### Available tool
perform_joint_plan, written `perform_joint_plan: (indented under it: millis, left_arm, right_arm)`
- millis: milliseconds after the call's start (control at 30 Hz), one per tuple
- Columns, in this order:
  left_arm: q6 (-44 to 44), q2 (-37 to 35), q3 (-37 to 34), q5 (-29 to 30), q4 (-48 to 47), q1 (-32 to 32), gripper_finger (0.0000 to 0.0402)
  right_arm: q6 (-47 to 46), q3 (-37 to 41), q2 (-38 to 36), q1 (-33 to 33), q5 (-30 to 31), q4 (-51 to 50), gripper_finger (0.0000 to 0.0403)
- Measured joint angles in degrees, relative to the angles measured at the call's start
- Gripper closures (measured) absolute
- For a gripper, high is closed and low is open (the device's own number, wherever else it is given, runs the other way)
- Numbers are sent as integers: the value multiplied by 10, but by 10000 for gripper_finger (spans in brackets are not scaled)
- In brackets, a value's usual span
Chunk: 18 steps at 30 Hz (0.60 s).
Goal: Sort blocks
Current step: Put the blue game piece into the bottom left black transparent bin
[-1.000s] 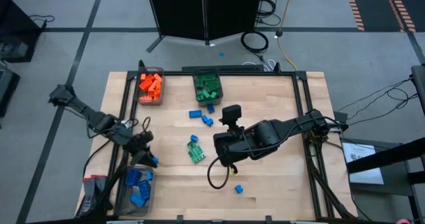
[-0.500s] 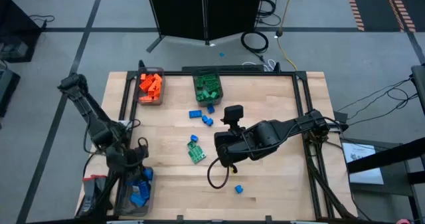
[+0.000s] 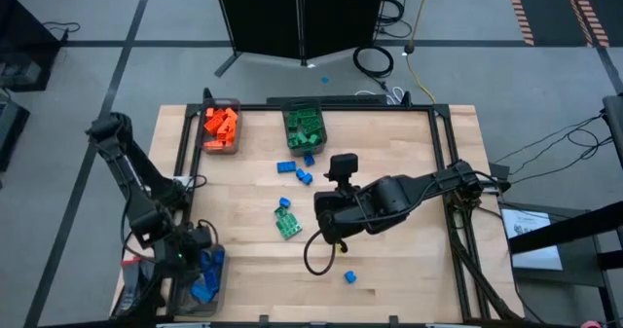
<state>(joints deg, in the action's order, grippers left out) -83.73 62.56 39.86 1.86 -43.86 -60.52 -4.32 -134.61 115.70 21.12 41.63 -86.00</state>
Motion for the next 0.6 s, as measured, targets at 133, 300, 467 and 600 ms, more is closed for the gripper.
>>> perform_joint_plan:
  millis: [133,300,467,600]
  left_arm:
    - [7,11,0,-21,0,0,212]
    - [51,14,0,-31,0,0,183]
    - [61,14,0,-31,-2,3,180]
    - [61,11,0,-17,0,17,180]
  right_arm:
    - [-12,0,0,-9,-27,7,133]
    - [-15,0,12,-29,-59,4,133]
    - [6,0,36,-65,-58,6,133]
    - [41,0,73,-118,-62,15,133]
